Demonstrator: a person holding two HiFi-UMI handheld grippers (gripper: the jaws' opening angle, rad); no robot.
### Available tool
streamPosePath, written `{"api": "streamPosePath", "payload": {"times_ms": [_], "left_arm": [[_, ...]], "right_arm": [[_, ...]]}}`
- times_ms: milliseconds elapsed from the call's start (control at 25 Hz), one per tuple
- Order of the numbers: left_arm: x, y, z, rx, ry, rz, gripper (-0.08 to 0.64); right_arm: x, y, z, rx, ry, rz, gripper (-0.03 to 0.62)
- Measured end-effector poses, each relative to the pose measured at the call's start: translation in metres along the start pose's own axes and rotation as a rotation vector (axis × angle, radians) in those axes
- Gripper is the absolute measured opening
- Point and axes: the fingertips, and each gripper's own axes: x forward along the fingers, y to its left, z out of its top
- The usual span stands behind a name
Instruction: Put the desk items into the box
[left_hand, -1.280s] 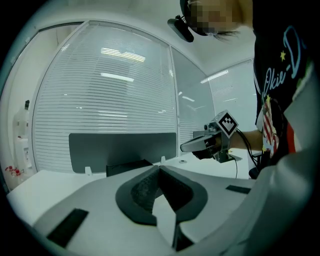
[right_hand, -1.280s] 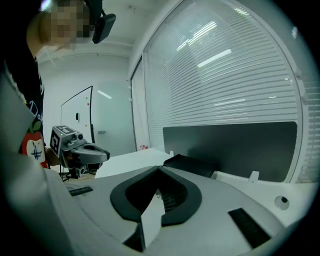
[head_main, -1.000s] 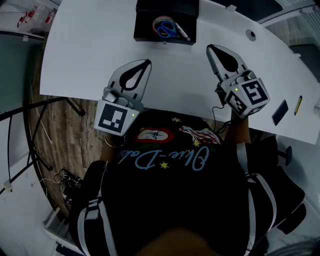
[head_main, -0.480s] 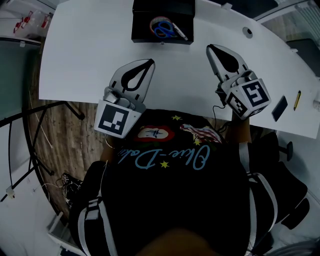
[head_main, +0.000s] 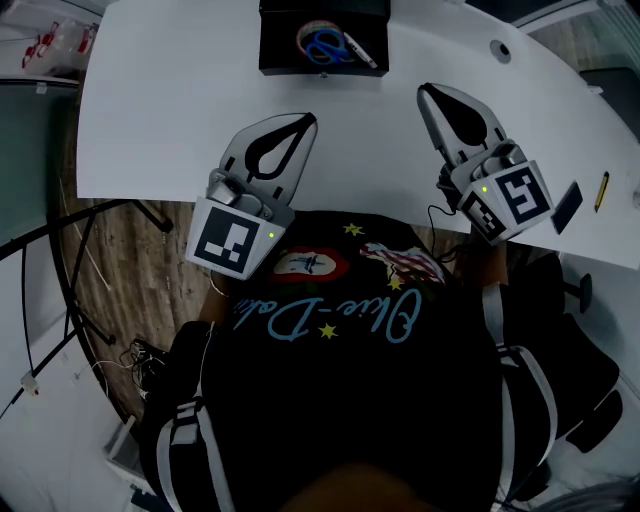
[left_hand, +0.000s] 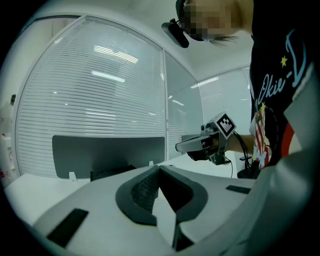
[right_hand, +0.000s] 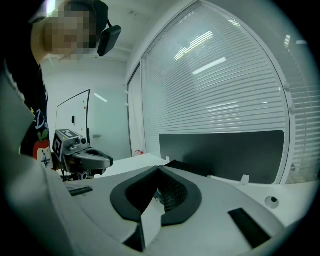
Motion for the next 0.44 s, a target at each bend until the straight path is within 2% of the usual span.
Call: {"api": "streamPosePath", "payload": {"times_ms": [240, 440], "left_arm": [[0.005, -0.016, 0.0, -0.012, 0.024, -0.046, 0.0], [0.004, -0.01, -0.004, 0.004, 0.058, -0.01, 0.0]], "right_arm": [[-0.011, -0.002, 0.003, 0.002, -0.017, -0.002, 0.005], [-0.009, -0.006, 0.012, -0.001, -0.09, 0.022, 0.005]]}}
